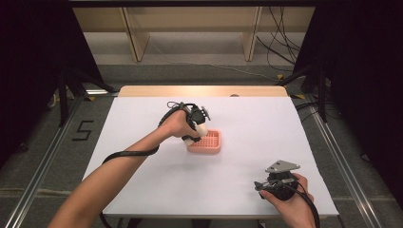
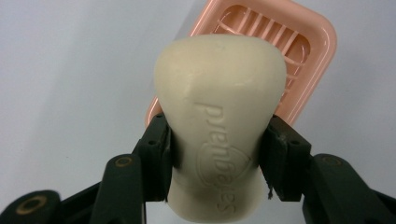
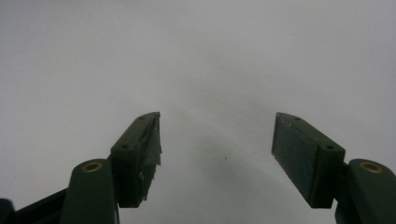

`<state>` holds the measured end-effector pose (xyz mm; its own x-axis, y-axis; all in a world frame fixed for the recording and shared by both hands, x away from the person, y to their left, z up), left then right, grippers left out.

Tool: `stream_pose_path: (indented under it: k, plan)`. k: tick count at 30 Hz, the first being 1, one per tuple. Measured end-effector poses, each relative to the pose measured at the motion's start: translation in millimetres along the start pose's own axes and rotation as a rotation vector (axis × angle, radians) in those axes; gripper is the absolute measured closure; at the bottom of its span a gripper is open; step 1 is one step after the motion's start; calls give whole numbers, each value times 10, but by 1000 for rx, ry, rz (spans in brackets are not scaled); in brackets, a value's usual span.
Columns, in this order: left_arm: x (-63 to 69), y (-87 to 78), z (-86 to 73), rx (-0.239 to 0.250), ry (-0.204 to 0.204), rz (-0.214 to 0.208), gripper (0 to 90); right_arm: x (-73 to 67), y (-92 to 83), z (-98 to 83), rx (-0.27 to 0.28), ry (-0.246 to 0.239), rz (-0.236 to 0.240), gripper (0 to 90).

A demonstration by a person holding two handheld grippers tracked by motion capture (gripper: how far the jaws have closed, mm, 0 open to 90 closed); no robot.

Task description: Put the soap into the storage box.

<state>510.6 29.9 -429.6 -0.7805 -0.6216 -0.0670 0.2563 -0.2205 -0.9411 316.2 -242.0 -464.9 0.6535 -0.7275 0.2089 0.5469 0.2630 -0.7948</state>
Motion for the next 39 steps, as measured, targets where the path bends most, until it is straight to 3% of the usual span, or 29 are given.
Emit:
stream_pose_path:
  k: [35, 36, 39]
  plan:
    - [33, 98, 83, 2, 25, 1, 492, -1, 10, -5, 1, -1, 4, 334]
    - [34, 107, 86, 9, 28, -1, 492, 7, 16, -11, 4, -17, -1, 334]
    - [44, 118, 95, 6, 24, -3, 492, -1, 11, -6, 1, 0, 4, 334]
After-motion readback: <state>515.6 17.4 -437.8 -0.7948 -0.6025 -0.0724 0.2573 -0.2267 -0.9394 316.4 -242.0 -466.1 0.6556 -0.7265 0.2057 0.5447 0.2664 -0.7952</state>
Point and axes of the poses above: each handheld gripper's, and its own axes: y roughly forward along the jaws, z roughly out of its top, x roughly to its right, the point moved 2 cm from there along y, roughly forward along the jaws, and after that the axes turned 13 degrees about -y, right-handed, at the moved point
